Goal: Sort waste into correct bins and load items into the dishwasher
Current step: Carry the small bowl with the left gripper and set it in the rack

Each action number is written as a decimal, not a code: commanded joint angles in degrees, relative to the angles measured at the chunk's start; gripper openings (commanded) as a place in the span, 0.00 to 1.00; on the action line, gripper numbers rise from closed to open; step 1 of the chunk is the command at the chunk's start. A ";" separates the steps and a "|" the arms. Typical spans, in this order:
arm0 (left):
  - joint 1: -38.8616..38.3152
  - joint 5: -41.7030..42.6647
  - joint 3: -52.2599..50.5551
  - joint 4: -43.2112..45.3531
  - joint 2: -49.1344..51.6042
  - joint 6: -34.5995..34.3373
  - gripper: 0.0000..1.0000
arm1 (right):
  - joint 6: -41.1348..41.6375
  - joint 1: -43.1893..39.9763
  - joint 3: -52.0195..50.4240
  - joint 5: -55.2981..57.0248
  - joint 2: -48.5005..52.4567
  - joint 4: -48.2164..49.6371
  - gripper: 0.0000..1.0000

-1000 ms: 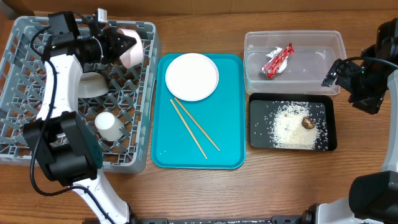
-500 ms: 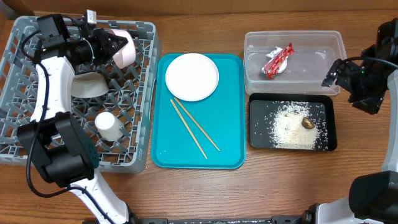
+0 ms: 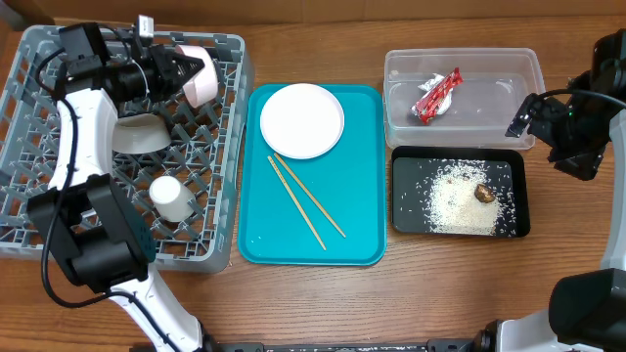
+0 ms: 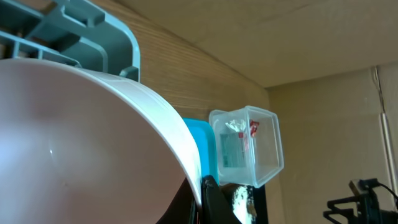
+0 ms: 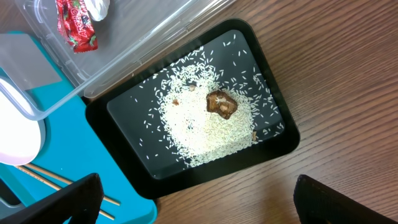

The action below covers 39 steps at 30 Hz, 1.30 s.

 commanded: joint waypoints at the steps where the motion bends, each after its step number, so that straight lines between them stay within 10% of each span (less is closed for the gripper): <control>1: 0.22 3.63 -0.11 0.07 2.75 -0.04 0.04 | -0.02 -0.22 0.02 -0.09 -1.01 0.11 1.00; 15: 3.41 2.69 -0.11 -7.32 2.89 3.82 0.05 | -0.02 -0.22 0.02 -0.09 -1.01 0.09 1.00; 39: 5.88 -17.07 -0.09 -18.64 -6.23 9.66 0.86 | -0.02 -0.22 0.02 -0.11 -1.01 -0.33 1.00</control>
